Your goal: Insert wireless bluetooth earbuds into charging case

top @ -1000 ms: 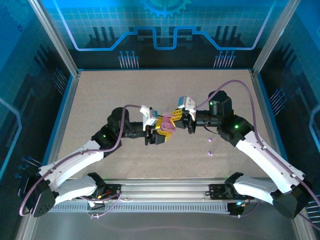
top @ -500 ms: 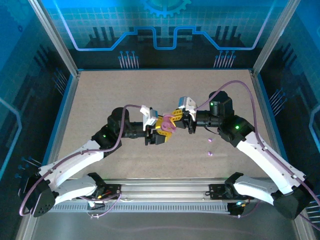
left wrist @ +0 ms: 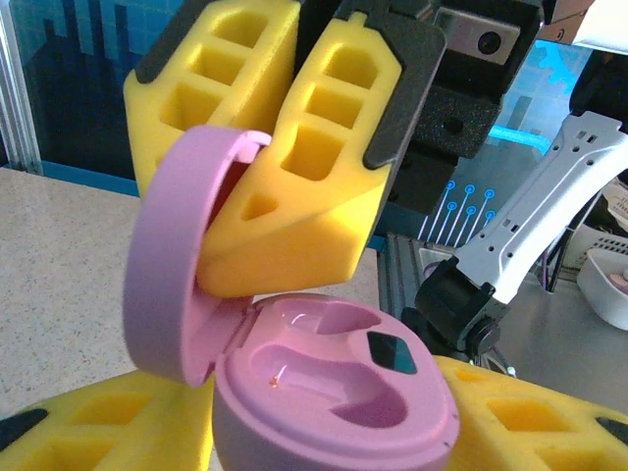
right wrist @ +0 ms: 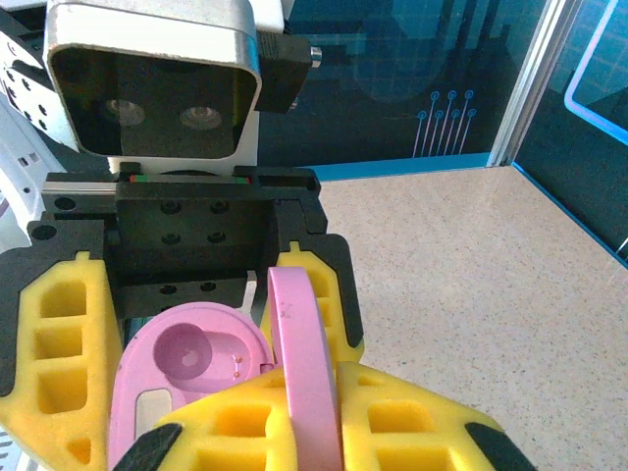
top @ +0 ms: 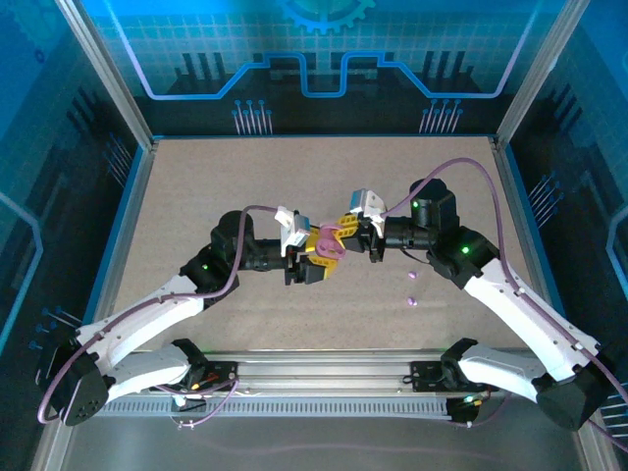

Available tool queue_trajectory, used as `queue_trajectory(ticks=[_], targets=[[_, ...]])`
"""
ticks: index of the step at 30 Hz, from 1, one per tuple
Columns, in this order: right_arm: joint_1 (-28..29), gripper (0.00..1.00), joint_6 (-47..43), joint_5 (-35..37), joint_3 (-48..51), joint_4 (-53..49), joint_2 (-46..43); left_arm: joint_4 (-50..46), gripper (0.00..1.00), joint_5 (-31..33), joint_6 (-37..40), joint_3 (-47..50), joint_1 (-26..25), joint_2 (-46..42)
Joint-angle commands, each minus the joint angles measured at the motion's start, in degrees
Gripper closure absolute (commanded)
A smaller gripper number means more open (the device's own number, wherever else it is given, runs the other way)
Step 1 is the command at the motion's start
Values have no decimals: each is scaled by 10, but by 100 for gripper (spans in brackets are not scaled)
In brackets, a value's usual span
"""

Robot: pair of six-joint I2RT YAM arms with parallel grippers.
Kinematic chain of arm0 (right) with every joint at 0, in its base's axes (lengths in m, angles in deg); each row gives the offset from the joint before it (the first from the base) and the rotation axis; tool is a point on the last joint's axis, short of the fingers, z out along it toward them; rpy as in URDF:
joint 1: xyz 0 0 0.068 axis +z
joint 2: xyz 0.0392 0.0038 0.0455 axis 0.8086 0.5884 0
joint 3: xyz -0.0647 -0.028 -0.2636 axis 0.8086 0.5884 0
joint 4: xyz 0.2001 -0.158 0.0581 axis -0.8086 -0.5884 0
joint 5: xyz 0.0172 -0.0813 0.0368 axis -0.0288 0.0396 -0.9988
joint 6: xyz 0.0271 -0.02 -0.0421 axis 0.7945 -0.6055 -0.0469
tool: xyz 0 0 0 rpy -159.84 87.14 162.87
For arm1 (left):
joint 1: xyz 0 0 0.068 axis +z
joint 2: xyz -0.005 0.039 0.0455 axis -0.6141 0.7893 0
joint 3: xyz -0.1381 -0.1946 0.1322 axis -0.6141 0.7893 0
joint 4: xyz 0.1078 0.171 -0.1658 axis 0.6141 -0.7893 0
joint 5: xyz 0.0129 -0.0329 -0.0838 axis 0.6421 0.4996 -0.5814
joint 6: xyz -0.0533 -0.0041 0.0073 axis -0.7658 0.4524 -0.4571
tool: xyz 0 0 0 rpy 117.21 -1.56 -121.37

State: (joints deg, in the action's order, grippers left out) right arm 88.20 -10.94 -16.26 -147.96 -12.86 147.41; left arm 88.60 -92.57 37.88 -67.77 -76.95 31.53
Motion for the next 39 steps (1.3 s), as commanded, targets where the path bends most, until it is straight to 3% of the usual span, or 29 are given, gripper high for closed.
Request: queue_trajectory(ticks=[1,8,16,32,37,39], targets=[[11,87,-10,11,-6,0,-6,18,45,-7,0,-14,-5,3],[13,86,-10,12,-6,1,-5,14,55,-6,2,-15,-6,5],[12,86,-2,9,-9,0,-4,4,50,-9,12,-14,-5,3],[11,83,12,-1,-29,-21,15,1,67,-13,17,-12,-6,-1],[8,74,35,14,-34,-23,5,15,71,-4,16,-2,-6,-3],[-3,64,64,17,-40,-27,-2,38,71,2,11,9,-6,-3]])
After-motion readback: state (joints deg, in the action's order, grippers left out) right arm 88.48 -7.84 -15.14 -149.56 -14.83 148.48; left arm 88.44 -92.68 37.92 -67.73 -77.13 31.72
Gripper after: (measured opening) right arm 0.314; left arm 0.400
